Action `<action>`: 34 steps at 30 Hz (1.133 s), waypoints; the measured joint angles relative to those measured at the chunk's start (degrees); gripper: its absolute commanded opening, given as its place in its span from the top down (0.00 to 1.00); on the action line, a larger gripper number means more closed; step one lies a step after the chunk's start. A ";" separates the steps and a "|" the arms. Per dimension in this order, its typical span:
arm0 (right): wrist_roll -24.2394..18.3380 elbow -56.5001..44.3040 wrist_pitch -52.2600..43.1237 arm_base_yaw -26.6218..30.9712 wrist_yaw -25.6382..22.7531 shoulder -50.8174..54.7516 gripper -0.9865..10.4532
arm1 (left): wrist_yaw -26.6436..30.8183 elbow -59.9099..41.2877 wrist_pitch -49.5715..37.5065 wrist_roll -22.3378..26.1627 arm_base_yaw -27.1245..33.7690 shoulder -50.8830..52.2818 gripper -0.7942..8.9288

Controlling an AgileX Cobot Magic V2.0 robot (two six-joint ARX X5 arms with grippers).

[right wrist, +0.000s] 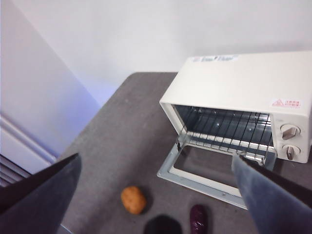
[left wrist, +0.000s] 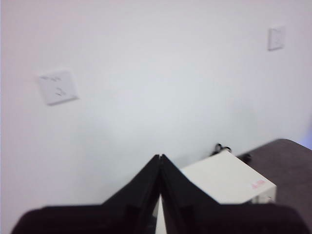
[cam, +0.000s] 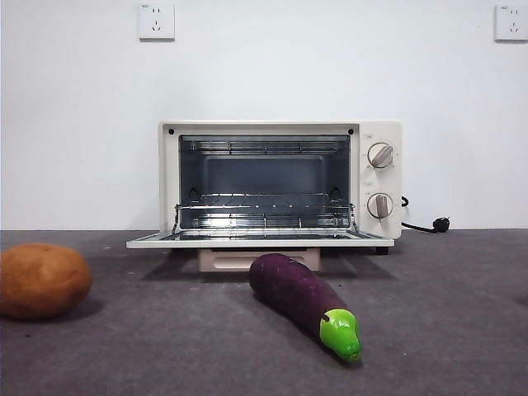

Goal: Take the eggplant from the table,put the eggplant in the oven

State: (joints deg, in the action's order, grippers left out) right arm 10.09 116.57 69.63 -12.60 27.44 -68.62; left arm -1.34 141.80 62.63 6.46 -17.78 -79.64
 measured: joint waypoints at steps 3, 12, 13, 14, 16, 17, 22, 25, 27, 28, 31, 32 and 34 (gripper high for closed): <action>-0.66 0.00 1.33 -2.36 -1.92 -0.90 0.42 | 2.73 0.00 0.66 0.44 0.00 2.62 0.92; -3.32 0.00 7.87 -12.11 -11.43 -5.86 0.42 | 9.81 -2.27 4.98 1.86 -0.20 9.35 0.92; -3.58 0.00 7.87 -13.42 -13.03 -6.64 0.42 | 10.95 -3.52 5.14 2.16 -0.42 10.45 0.92; -3.74 0.00 7.87 -14.58 -14.25 -7.28 0.42 | 11.58 -4.74 5.20 2.51 -0.59 11.30 0.92; -3.98 -0.17 7.89 -17.05 -15.98 -8.76 0.42 | 12.68 -7.93 5.38 3.04 -1.01 13.53 0.92; -4.09 -0.44 7.87 -17.97 -16.26 -9.29 0.42 | 13.14 -9.46 5.38 3.23 -1.18 14.47 0.92; -4.52 -5.44 7.89 -22.05 -20.37 -11.34 0.42 | 16.20 -17.73 5.84 4.07 -1.42 18.05 0.92; -4.90 -11.28 7.87 -23.17 -22.60 -12.28 0.42 | 16.90 -21.29 6.29 4.46 -1.42 19.58 0.92; -5.01 -16.20 7.21 -23.37 -22.80 -12.70 0.42 | 16.96 -22.82 6.43 4.48 -1.42 20.39 0.92; -4.98 -18.64 5.90 -23.37 -22.84 -12.79 0.42 | 16.98 -23.30 6.60 4.50 -1.42 20.72 0.92; -4.52 -26.21 -0.35 -23.67 -22.60 -12.85 0.42 | 17.59 -24.92 6.88 4.50 -1.44 21.62 0.92; -4.09 -28.92 -2.71 -23.93 -22.53 -12.83 0.42 | 17.73 -25.44 7.04 4.50 -1.44 22.14 0.92; -3.15 -34.16 -7.08 -24.65 -22.25 -12.81 0.42 | 17.81 -26.08 7.28 4.50 -1.44 22.75 0.92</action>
State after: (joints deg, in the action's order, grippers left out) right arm 6.94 82.41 62.54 -37.26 5.19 -81.43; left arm 16.47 115.72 69.91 10.96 -19.22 -56.88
